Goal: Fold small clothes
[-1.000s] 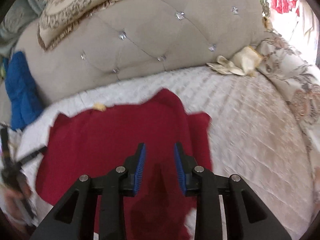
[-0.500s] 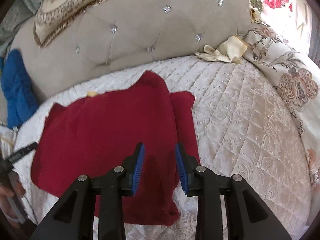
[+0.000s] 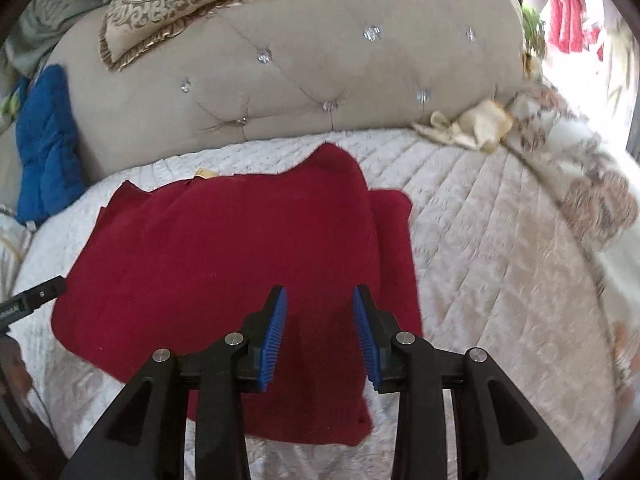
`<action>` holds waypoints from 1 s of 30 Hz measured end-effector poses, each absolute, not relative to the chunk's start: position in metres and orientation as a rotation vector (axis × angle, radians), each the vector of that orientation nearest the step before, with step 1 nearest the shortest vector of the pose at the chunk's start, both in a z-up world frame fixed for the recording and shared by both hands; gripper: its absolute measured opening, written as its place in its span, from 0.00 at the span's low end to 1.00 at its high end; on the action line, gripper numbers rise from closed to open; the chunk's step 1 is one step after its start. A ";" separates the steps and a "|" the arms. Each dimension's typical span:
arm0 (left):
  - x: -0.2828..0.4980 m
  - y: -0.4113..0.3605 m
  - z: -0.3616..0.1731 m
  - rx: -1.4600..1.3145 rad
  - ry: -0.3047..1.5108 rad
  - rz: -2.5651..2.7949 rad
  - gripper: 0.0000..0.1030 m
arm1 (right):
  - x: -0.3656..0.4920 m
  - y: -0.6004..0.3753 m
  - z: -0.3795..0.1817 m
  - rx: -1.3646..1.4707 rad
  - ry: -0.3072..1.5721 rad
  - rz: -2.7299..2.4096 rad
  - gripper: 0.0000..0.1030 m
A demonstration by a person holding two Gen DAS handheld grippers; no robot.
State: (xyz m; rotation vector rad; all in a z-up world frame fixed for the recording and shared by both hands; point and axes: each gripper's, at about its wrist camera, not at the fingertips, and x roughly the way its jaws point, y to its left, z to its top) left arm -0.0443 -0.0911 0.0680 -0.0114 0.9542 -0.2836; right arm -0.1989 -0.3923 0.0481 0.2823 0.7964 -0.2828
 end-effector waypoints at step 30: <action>-0.037 -0.088 0.083 0.051 0.864 -0.277 0.85 | -0.177 -0.348 0.097 0.274 0.810 -0.349 0.28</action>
